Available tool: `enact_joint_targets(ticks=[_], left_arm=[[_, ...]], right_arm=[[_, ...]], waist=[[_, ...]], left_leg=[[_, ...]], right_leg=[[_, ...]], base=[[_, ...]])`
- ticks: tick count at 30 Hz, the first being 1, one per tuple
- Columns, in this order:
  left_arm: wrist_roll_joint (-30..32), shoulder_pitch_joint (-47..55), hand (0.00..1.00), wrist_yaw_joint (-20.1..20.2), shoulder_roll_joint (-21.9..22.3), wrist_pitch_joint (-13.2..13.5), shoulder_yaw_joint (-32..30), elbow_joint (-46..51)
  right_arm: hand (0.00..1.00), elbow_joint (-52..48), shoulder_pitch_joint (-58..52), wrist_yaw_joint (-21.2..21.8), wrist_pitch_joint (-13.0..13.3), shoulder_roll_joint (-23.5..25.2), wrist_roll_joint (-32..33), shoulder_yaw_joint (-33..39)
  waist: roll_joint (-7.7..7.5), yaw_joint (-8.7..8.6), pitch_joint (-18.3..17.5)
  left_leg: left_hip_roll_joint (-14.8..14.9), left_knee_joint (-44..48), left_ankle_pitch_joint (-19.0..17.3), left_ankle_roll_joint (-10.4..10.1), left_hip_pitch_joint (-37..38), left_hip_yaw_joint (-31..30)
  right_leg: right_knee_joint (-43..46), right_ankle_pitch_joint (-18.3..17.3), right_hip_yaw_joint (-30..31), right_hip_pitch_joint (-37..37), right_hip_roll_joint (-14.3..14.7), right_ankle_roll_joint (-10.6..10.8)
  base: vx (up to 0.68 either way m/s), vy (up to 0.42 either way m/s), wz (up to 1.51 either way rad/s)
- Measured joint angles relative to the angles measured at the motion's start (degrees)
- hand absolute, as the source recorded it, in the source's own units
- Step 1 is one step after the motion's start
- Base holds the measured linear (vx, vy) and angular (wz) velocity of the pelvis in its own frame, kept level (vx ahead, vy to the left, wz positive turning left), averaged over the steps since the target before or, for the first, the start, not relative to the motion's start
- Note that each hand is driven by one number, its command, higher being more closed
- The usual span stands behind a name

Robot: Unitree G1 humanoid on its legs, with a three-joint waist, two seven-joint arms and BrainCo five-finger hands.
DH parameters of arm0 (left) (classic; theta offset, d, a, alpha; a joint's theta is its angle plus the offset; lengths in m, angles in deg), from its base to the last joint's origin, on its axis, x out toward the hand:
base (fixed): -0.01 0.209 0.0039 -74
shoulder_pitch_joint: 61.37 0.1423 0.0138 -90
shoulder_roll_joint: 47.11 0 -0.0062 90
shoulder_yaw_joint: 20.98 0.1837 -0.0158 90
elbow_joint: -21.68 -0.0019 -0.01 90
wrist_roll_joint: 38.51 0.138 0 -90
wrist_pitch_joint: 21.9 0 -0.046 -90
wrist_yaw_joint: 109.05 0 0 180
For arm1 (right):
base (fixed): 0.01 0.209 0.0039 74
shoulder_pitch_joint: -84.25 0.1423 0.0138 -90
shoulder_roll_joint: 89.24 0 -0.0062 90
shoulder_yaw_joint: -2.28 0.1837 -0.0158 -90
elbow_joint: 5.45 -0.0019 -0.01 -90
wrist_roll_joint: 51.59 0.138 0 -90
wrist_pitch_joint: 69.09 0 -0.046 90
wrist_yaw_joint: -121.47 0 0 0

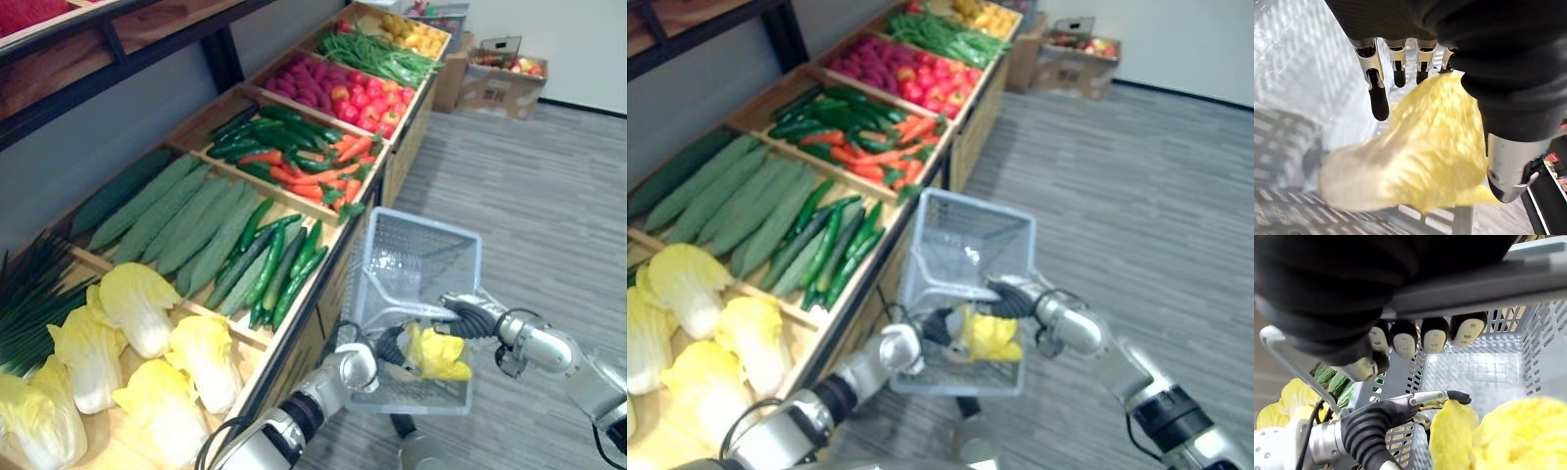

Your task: Pick vegetable in the basket

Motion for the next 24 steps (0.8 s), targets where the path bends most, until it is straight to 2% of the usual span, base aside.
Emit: enact_joint_targets(ticks=[7,10,13,14,17,21,23,24], left_arm=[[0.1,-0.3,0.00,3.1,1.5,0.1,0.8,1.5],[0.1,-0.3,0.00,3.6,0.8,0.1,3.5,6.6],[-0.5,0.3,0.00,5.4,-1.7,0.7,8.4,16.8],[-0.9,0.7,0.00,6.3,-3.7,1.0,10.6,21.7],[-7.3,2.5,0.00,10.1,-9.5,2.6,14.3,33.7],[-16.4,4.6,0.00,14.4,-16.6,4.6,16.2,46.4],[-21.5,5.7,0.00,15.0,-20.7,5.1,16.4,52.9],[-27.8,6.4,0.00,15.5,-23.8,5.1,16.3,56.8]], right_arm=[[1.00,0.5,-3.5,1.2,0.2,-1.1,0.8,4.3],[1.00,3.4,-3.9,1.1,0.3,-0.7,0.5,6.4],[1.00,9.5,-4.4,0.6,-0.2,0.7,0.1,10.4],[1.00,12.3,-5.2,0.4,-0.4,1.3,-1.4,12.5],[1.00,17.6,-6.9,-0.4,-2.4,2.8,-6.2,14.9],[1.00,23.5,-9.4,-1.9,-3.6,6.5,-11.6,20.3],[1.00,25.5,-10.6,-4.8,-5.0,10.3,-12.7,25.7],[1.00,27.4,-11.7,-6.9,-5.4,12.4,-13.0,29.0]], waist=[[0.36,0.04,0.5],[0.74,0.30,0.5],[1.27,1.02,0.6],[1.43,1.70,0.4],[1.44,2.65,0.4],[1.43,3.91,0.2],[1.22,4.22,-0.3],[0.90,4.79,-0.9]], left_leg=[[-0.6,-0.9,-0.1,0.1,-0.4,-2.8],[-0.6,-0.9,-0.1,0.2,-0.5,-3.6],[-0.5,-1.0,-0.3,0.5,-1.1,-5.7],[-0.4,-1.0,-0.3,0.6,-1.3,-6.6],[-0.3,-1.3,0.1,1.2,-1.7,-9.1],[-0.4,-1.7,0.4,1.7,-2.8,-11.5],[-0.3,-1.3,0.5,1.8,-3.8,-13.1],[-0.2,-0.8,0.5,1.8,-4.7,-14.2]], right_leg=[[-0.8,0.4,-1.1,0.7,-0.8,0.2],[-0.8,0.4,-1.9,1.1,-1.3,0.2],[-1.3,0.3,-3.9,2.4,-2.1,0.2],[-1.3,0.3,-4.8,2.7,-2.2,0.2],[-1.3,0.3,-7.6,3.8,-3.2,0.2],[-0.8,0.2,-11.2,4.7,-4.1,0.2],[-0.5,0.2,-13.1,4.7,-4.7,0.2],[-0.4,0.2,-14.4,4.7,-5.1,0.2]], base=[[-0.05,-0.035,0.10],[-0.05,-0.035,0.17],[-0.06,-0.036,0.33],[-0.09,-0.049,0.41],[-0.07,-0.039,0.46],[-0.08,-0.049,0.42],[-0.07,-0.044,0.37],[-0.04,-0.034,0.33]])
